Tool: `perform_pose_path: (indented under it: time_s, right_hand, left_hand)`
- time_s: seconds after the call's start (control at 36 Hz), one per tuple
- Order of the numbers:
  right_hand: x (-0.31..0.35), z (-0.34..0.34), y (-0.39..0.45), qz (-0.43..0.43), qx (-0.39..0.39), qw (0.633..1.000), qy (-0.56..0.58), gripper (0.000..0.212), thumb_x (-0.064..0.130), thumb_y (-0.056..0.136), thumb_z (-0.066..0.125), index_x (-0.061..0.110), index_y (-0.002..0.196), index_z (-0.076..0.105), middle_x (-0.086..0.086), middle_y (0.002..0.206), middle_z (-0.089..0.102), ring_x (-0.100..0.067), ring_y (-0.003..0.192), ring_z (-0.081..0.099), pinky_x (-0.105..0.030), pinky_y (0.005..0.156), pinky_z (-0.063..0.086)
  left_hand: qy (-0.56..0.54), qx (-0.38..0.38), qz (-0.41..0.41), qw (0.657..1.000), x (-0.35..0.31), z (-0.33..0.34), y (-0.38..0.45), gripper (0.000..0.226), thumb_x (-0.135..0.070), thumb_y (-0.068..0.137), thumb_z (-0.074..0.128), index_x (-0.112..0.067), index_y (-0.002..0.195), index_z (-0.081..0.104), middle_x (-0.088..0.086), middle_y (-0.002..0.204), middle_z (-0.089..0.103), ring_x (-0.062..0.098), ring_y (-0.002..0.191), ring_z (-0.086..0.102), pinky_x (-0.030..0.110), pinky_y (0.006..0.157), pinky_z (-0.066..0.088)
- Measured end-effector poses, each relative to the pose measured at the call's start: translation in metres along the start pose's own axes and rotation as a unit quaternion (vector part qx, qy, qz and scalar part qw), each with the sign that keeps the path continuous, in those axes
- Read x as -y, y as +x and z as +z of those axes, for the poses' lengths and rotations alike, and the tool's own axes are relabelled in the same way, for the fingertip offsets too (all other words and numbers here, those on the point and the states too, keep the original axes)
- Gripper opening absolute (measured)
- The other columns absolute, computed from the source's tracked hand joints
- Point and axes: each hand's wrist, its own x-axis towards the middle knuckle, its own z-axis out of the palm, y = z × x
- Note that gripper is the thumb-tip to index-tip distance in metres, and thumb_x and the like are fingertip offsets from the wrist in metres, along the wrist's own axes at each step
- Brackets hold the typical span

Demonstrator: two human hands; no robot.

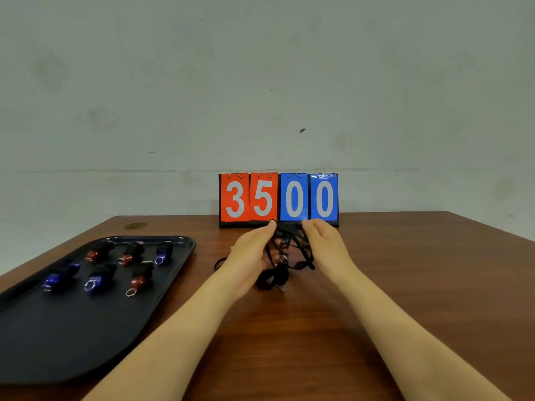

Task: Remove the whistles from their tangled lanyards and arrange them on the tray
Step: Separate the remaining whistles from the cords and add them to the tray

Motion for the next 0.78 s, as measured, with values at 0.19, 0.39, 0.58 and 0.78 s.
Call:
perform_pose_path:
  time_s: [0.19, 0.39, 0.58, 0.78]
  right_hand:
    - [-0.009, -0.012, 0.007, -0.016, -0.114, 0.992, -0.044, 0.03, 0.022, 0.103, 0.038, 0.016, 0.075, 0.047, -0.002, 0.076, 0.051, -0.01, 0.067, 0.047, -0.021, 0.06, 0.042]
    - [-0.018, -0.028, 0.013, 0.029, -0.242, 0.969, -0.029, 0.027, 0.024, 0.104, 0.033, 0.007, 0.097, 0.053, 0.004, 0.078, 0.05, -0.011, 0.069, 0.048, -0.024, 0.056, 0.036]
    - [-0.027, -0.045, 0.024, 0.186, -0.328, 0.913, 0.158, 0.035, 0.028, 0.104, 0.03, 0.003, 0.109, 0.054, -0.009, 0.094, 0.058, -0.021, 0.08, 0.053, -0.037, 0.072, 0.043]
    - [-0.014, -0.043, 0.019, 0.271, -0.259, 0.867, 0.329, 0.017, 0.024, 0.103, 0.042, 0.009, 0.105, 0.049, -0.002, 0.082, 0.057, -0.014, 0.068, 0.055, -0.03, 0.064, 0.048]
  left_hand:
    - [-0.277, 0.056, 0.008, 0.959, -0.009, -0.002, -0.011, 0.01, -0.026, 0.089, 0.056, -0.016, 0.088, 0.054, -0.007, 0.057, 0.043, 0.008, 0.055, 0.043, 0.023, 0.069, 0.043]
    - [-0.23, -0.018, 0.043, 0.972, -0.01, -0.016, -0.006, 0.026, -0.028, 0.097, 0.05, -0.014, 0.076, 0.054, -0.005, 0.05, 0.032, 0.008, 0.046, 0.034, 0.023, 0.06, 0.035]
    - [-0.293, -0.066, 0.063, 0.952, -0.011, -0.03, -0.001, 0.028, -0.029, 0.1, 0.048, -0.015, 0.077, 0.057, -0.008, 0.046, 0.027, 0.004, 0.035, 0.019, 0.018, 0.037, 0.02]
    - [-0.253, -0.187, 0.037, 0.949, -0.005, -0.038, 0.007, 0.032, -0.03, 0.102, 0.043, -0.016, 0.075, 0.05, -0.008, 0.046, 0.034, 0.005, 0.036, 0.024, 0.018, 0.037, 0.023]
